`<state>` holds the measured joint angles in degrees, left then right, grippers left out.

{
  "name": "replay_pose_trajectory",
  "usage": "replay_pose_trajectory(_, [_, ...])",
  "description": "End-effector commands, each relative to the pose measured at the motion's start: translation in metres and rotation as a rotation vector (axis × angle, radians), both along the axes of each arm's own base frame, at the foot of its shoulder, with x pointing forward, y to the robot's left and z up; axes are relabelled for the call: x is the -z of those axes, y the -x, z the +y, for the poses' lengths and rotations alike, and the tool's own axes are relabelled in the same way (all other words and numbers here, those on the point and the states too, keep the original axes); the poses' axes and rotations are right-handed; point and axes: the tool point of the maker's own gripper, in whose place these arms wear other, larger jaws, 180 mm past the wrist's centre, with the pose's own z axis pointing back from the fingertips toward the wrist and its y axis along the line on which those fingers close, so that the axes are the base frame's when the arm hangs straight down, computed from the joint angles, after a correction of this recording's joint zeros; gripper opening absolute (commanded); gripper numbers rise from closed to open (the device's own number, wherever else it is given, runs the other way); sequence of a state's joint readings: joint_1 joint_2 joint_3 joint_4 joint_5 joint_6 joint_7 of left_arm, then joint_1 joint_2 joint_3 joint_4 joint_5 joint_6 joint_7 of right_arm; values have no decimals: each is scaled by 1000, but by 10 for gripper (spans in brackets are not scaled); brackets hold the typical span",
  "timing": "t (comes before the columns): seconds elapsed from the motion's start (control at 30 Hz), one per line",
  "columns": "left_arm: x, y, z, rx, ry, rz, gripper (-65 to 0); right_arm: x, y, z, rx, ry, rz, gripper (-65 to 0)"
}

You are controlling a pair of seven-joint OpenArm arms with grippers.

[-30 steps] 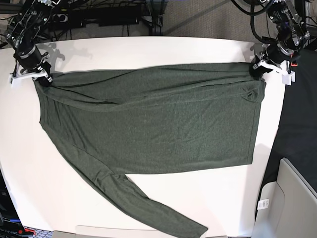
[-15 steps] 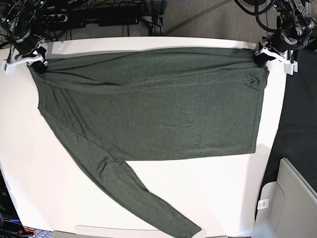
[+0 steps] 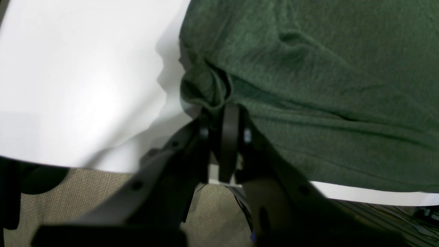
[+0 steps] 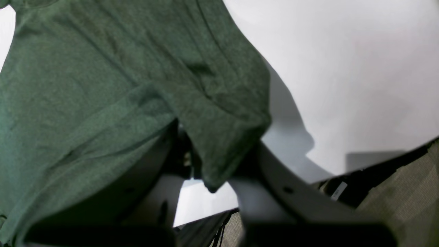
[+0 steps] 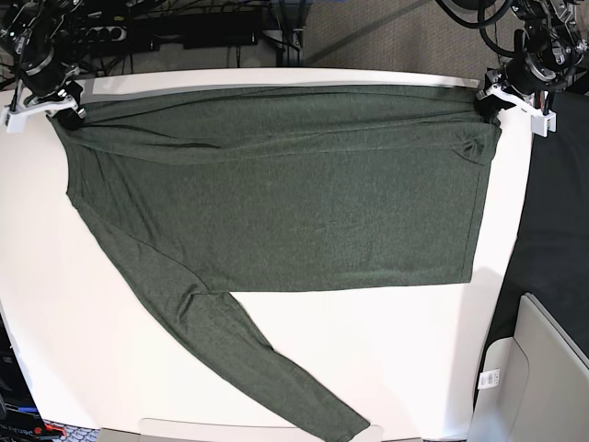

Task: Fold the T-shirt properly
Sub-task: 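Lower the hem onto the table and open both grippers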

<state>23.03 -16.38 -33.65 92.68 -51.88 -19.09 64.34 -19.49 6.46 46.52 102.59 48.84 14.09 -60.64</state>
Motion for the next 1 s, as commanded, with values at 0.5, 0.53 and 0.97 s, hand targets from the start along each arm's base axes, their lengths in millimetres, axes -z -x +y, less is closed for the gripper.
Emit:
replay_pose_trajectory(0.5, [-35, -13, -8, 89, -88, -49, -434, -7, 2, -8, 6, 37, -12, -419])
replay_pose_trajectory(0.53, [-37, -13, -5, 82, -92, -52, -431, -7, 4, -8, 6, 37, -9, -418])
replay_pose_trajectory(0.97, [-65, -14, 46, -60, -170, -117, -430, -26, 28, -44, 126, 41, -60, -415])
